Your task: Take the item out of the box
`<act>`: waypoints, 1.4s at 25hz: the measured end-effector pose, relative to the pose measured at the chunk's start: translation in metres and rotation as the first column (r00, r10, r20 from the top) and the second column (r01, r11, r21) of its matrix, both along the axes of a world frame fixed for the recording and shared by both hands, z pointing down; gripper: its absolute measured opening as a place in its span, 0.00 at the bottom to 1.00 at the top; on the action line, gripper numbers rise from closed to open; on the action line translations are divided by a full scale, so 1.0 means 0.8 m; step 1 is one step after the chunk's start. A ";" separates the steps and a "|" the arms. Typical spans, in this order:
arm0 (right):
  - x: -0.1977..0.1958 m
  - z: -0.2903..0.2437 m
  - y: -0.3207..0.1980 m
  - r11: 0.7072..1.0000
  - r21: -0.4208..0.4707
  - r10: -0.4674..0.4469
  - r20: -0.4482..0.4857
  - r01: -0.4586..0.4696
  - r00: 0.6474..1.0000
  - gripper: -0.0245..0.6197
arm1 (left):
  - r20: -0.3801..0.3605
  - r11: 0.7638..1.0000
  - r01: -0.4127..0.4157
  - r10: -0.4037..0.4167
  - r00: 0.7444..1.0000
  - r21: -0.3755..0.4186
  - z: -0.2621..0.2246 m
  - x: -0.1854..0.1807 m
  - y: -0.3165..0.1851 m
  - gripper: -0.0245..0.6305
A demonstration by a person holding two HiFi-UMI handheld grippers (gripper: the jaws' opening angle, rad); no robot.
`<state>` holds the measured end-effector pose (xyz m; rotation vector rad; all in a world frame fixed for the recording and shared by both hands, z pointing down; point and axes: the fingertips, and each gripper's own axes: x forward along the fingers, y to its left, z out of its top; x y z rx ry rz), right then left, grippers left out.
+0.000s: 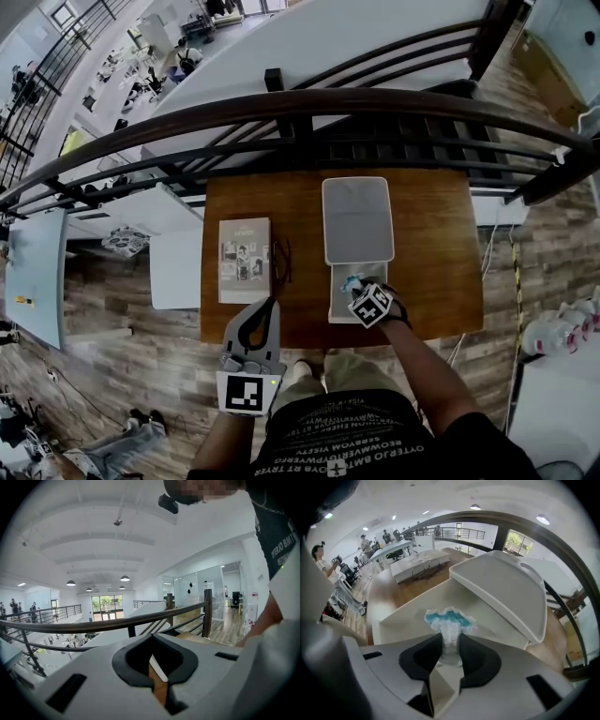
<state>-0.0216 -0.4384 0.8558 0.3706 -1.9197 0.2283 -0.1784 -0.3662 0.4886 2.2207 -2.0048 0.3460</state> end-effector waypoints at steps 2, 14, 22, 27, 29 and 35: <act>0.000 0.002 0.000 1.000 0.016 -0.024 -0.022 0.025 0.999 0.18 | 0.001 1.000 0.000 0.000 1.000 0.002 -0.002 -0.002 0.004 0.04; 0.009 -0.055 -0.002 0.991 0.056 0.109 0.165 -0.119 0.980 0.09 | 0.007 1.000 -0.006 0.006 1.000 0.027 -0.022 -0.008 0.043 0.04; 0.020 -0.124 0.017 0.967 0.113 0.184 0.302 -0.227 0.935 0.09 | 0.009 0.998 -0.024 0.024 1.000 0.066 -0.044 -0.008 0.069 0.04; 0.035 -0.172 0.026 0.944 0.161 0.215 0.366 -0.288 0.906 0.09 | 0.016 0.995 -0.045 0.044 0.999 0.087 -0.061 -0.006 0.087 0.04; 0.041 -0.189 0.033 0.936 0.176 0.218 0.387 -0.304 0.896 0.09 | 0.016 0.995 -0.049 0.047 0.999 0.090 -0.064 -0.004 0.095 0.04; 0.054 -0.236 0.058 0.911 0.215 0.225 0.454 -0.351 0.862 0.09 | 0.017 0.992 -0.055 0.054 0.998 0.113 -0.072 -0.003 0.117 0.04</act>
